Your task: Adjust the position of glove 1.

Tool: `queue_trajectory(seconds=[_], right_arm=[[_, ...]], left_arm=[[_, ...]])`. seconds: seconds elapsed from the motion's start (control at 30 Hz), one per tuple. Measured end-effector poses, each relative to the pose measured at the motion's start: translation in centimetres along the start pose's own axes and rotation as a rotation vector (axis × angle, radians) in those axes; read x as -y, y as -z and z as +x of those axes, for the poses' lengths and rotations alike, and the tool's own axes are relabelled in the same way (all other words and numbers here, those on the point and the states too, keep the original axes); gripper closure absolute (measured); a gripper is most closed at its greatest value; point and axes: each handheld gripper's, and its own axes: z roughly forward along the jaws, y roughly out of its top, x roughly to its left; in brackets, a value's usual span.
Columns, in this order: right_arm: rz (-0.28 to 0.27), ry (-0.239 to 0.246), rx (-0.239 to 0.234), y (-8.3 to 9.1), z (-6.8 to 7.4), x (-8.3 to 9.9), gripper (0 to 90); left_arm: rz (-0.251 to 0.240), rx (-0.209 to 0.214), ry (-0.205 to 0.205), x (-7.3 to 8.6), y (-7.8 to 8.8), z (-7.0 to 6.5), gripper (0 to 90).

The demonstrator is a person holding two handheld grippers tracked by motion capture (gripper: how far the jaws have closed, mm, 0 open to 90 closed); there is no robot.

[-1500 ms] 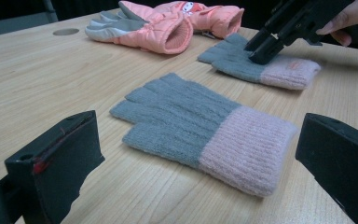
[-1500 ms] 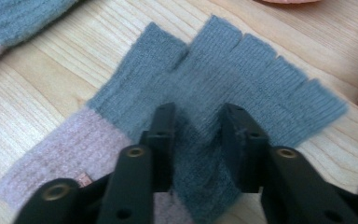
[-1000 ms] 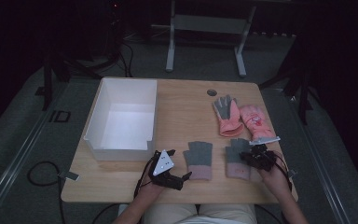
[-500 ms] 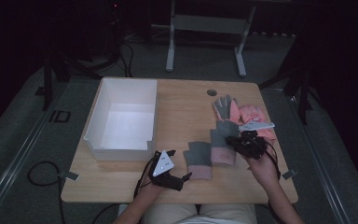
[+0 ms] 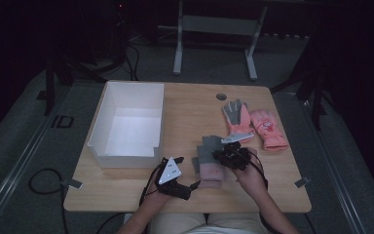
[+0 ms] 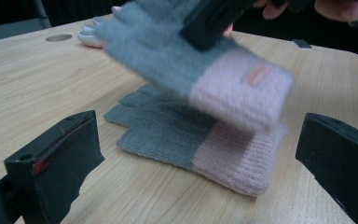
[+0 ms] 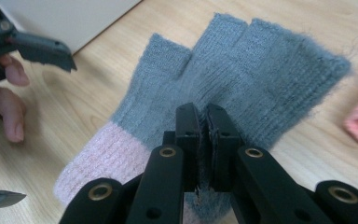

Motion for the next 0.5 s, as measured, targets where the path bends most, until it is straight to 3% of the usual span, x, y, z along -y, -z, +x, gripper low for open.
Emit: queue_trajectory(seconds=[0.27, 0.5], right_arm=[[0.059, 0.010, -0.041, -1.8, 0.4, 0.5, 84.8], [0.099, 0.007, -0.063, -3.0, 0.3, 1.2, 84.5]], left_arm=[[0.002, -0.008, -0.015, 0.0, 0.0, -0.1, 0.0], [0.008, -0.019, -0.003, 0.0, -0.1, -0.1, 0.0]])
